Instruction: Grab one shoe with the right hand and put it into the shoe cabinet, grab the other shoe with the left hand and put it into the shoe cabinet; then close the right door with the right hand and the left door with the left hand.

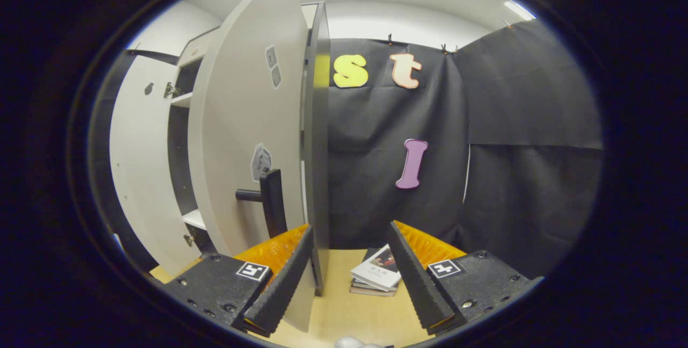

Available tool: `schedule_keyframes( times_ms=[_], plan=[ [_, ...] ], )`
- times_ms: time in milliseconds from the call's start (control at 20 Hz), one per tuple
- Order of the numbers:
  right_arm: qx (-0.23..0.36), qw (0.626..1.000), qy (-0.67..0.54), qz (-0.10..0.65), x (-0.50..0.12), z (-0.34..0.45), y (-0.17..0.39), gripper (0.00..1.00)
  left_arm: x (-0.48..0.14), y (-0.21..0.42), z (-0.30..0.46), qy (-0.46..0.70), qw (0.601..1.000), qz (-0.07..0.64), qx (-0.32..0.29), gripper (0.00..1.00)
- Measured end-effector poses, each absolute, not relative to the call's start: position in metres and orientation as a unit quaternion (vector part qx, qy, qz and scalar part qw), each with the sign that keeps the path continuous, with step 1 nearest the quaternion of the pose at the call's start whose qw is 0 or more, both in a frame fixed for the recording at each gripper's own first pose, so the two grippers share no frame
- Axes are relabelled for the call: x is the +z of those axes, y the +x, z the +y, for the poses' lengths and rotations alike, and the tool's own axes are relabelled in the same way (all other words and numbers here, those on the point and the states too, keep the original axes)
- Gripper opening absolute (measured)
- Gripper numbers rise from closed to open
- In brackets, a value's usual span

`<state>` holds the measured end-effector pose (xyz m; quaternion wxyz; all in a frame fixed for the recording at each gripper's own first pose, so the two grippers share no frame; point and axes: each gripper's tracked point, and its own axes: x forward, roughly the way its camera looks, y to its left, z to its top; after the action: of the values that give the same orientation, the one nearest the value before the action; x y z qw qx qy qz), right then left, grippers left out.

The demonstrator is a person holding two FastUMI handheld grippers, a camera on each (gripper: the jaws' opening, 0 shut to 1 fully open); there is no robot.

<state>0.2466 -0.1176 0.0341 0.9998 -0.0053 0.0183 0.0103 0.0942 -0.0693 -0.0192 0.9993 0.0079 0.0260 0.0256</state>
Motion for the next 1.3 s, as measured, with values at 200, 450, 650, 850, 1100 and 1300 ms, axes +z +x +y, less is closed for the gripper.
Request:
schedule_keyframes(
  times_ms=[200,450,650,850,1100,1300],
  plan=[
    [0.046,0.999,-0.002,0.017,0.031,-0.086,0.245,0.93,-0.022,0.097,-0.074,-0.009,0.999,0.033,0.021,0.96],
    [0.075,0.997,-0.015,0.013,0.029,-0.024,0.254,0.92,-0.019,0.092,-0.053,-0.004,1.0,0.02,0.021,0.96],
    [0.077,0.997,-0.019,0.007,0.029,0.018,0.271,0.93,-0.024,0.086,-0.026,0.003,0.999,0.029,0.023,0.96],
    [0.082,0.996,-0.024,-0.002,0.031,0.047,0.257,0.99,-0.026,0.074,-0.007,-0.001,0.999,0.034,0.018,0.96],
    [0.07,0.997,-0.016,0.01,0.022,0.052,0.21,0.99,-0.033,0.066,0.018,0.001,0.999,0.039,0.006,0.96],
    [0.05,0.999,-0.012,0.015,0.01,0.05,0.154,0.99,-0.038,0.073,0.042,-0.003,0.999,0.044,-0.008,0.96]
  ],
)
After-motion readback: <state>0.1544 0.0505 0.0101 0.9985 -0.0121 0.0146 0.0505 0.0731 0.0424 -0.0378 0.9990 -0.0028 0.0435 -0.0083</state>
